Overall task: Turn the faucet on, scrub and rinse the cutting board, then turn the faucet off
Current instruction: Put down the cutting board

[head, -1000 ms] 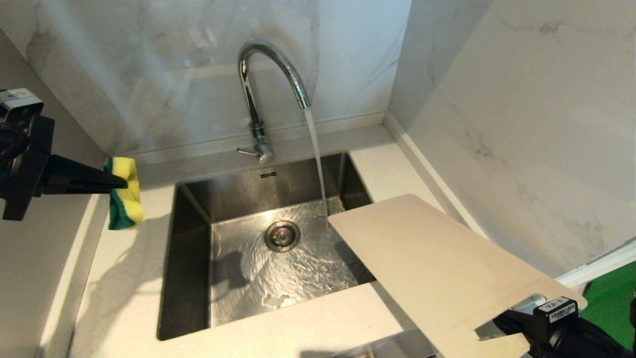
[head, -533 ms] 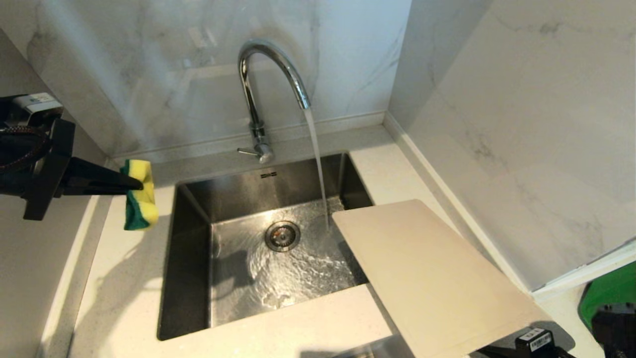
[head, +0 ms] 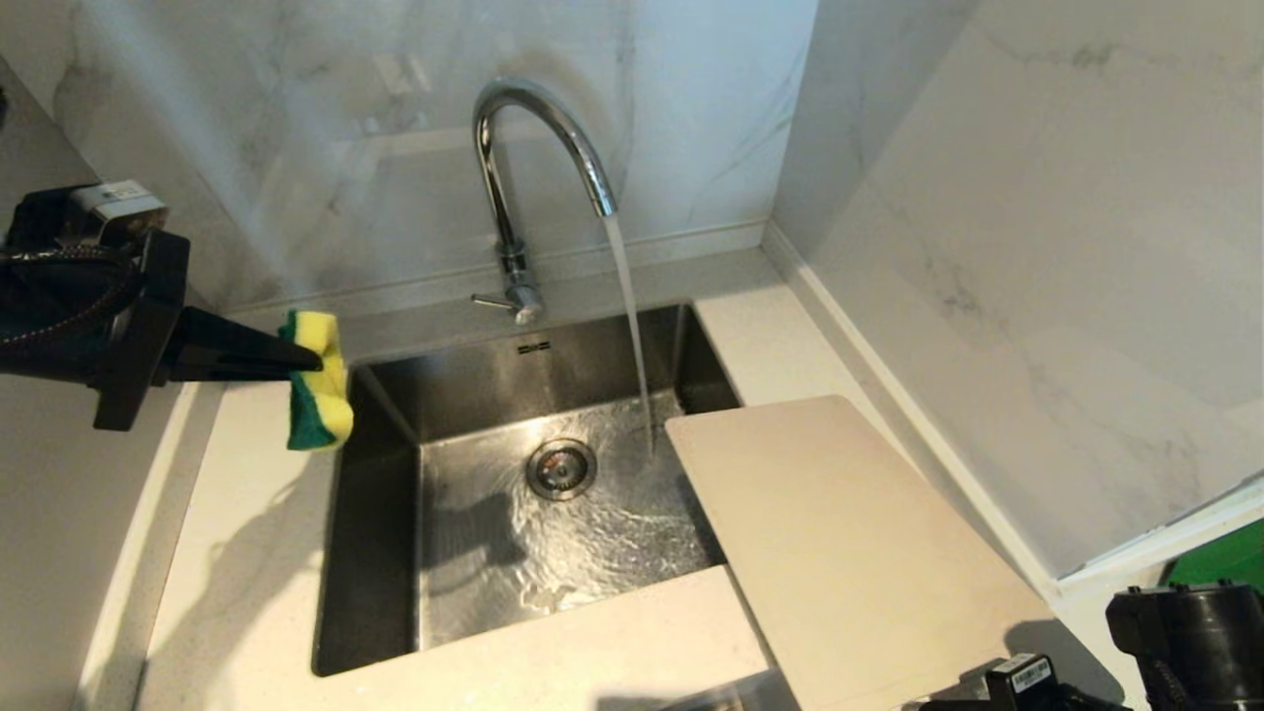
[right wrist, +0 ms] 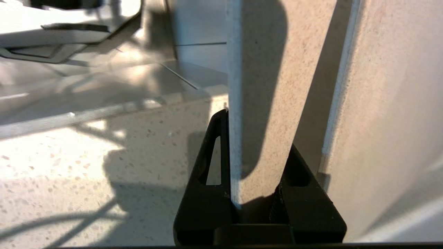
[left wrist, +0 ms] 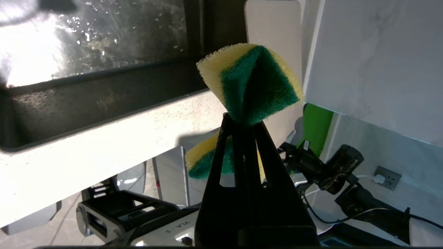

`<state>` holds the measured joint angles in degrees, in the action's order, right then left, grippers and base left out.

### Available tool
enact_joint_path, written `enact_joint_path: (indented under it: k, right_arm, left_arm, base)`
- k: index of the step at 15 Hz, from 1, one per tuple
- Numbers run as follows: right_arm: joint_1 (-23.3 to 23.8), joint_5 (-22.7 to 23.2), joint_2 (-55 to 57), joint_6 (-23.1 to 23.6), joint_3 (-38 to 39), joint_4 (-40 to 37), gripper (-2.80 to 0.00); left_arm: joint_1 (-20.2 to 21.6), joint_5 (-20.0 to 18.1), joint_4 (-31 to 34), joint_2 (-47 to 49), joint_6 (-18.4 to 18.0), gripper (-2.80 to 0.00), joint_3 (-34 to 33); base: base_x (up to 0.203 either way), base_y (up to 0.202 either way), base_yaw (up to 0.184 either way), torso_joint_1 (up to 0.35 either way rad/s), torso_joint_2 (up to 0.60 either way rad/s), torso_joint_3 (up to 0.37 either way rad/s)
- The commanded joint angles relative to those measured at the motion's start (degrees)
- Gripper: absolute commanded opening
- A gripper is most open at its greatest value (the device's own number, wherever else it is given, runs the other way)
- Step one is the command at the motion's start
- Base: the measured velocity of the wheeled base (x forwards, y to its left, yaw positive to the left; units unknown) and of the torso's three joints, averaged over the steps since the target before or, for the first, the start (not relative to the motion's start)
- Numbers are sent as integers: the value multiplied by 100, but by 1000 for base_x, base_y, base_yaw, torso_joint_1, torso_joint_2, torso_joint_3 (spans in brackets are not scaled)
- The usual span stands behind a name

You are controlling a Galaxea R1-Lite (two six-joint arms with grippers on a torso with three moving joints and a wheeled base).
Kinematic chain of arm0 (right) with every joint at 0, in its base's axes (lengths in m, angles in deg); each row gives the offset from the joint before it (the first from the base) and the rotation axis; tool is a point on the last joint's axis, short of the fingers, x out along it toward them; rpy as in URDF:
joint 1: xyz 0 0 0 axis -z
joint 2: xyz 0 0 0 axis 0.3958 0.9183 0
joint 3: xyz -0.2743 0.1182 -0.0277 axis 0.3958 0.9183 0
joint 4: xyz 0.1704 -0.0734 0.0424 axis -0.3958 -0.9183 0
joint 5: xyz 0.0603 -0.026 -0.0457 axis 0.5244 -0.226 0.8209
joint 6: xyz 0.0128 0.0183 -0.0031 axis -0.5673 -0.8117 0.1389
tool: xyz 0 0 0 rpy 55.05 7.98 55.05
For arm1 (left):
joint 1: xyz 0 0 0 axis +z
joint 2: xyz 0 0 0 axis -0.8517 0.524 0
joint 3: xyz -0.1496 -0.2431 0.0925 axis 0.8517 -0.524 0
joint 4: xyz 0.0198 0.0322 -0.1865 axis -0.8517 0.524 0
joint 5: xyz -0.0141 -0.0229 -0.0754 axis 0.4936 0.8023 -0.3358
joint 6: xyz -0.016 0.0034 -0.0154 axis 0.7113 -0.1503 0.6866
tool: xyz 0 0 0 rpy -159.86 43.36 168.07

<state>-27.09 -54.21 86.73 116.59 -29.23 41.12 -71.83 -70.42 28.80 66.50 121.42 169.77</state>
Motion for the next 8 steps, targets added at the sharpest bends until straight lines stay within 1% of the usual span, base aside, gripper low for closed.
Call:
enact_joint_path:
  k: [1,3,5,7,8]
  right_arm:
    - [-111,9,356,-110,-223,-43,-280]
    - [-268,17,513,-307,-257,-49,-280]
    - [-446,23,669,-482,-252,-54,-280]
    - [-776,52,868,-832,-317,-48,-280]
    - [-955,139,946,-957,-376,-46,-280]
  left_arm:
    - [-118,-11,-58,171,72,-280,-3]
    - [-265,-3,-171,283,114,-280,3]
    - [-318,-2,-209,309,130,-280,6]
    - [-318,-2,-241,318,130,-280,6]
    - [-318,-2,-241,327,130,-280,6]
  base:
    - [0,0,0,0,0,0]
    - [0,0,0,0,0,0]
    - [0,0,0,0,0,0]
    - [0,0,0,0,0,0]
    - [0,0,0,0,0,0]
